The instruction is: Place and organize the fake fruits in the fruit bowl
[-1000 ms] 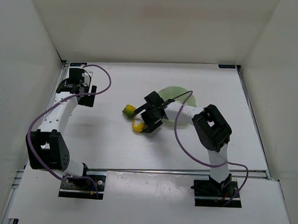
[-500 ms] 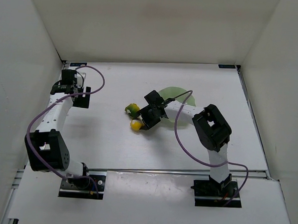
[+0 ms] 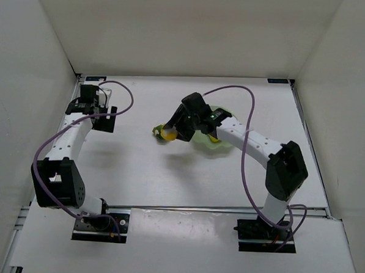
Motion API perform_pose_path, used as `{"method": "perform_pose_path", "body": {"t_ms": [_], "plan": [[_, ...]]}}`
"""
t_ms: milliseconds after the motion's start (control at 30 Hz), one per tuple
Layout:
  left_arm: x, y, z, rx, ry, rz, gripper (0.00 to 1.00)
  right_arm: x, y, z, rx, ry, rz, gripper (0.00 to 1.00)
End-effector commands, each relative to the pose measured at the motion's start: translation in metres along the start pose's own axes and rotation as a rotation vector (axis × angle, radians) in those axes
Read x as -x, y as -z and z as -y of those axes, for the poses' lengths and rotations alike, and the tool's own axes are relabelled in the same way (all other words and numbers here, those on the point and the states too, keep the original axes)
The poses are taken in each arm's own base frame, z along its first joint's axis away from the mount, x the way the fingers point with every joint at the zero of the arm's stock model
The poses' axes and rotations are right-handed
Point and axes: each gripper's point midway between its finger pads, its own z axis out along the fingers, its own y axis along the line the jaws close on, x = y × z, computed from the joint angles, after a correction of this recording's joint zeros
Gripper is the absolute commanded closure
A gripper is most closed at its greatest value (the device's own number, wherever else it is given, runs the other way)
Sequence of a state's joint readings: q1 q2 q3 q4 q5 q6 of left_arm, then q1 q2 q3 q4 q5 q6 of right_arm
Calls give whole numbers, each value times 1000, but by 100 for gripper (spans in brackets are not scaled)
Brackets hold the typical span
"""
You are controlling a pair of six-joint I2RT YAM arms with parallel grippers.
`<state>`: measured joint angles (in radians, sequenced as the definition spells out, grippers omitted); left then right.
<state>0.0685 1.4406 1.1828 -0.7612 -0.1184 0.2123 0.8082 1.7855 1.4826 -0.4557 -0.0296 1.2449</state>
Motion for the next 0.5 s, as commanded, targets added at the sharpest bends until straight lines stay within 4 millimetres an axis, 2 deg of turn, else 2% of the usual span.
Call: {"method": "perform_pose_path", "body": {"t_ms": [0, 67, 100, 133, 167, 233, 267, 300, 333, 367, 400, 433, 467], "plan": [[14, 8, 26, -70, -48, 32, 0, 25, 27, -5, 14, 224, 123, 74], [22, 9, 45, -103, -106, 35, 0, 52, 35, 17, -105, 293, 210, 72], [25, 6, 52, -115, -135, 32, 0, 79, 44, 23, -122, 266, 237, 72], [33, 10, 68, -142, -197, 44, 0, 86, 42, 41, -171, 260, 208, 71], [36, 10, 76, -144, -231, 38, 0, 109, 47, 52, -181, 228, 223, 70], [39, 3, 96, -154, -297, 14, 0, 121, 44, 69, -204, 192, 192, 65], [46, 7, 112, -161, -357, 24, 0, 137, 44, 85, -234, 163, 205, 62], [46, 6, 121, -175, -394, 13, 0, 142, 39, 94, -248, 160, 188, 49], [46, -3, 132, -173, -423, -9, 0, 148, 39, 89, -222, 162, 176, 40], [51, 2, 148, -185, -476, -4, 0, 158, 33, 97, -228, 181, 158, 23], [54, 2, 158, -196, -506, 1, 0, 162, 32, 95, -216, 190, 138, 6], [53, -5, 168, -198, -530, -13, 0, 165, 34, 93, -207, 194, 122, 0], [58, 1, 184, -216, -575, 7, 0, 174, 42, 89, -212, 206, 128, 0]]}}
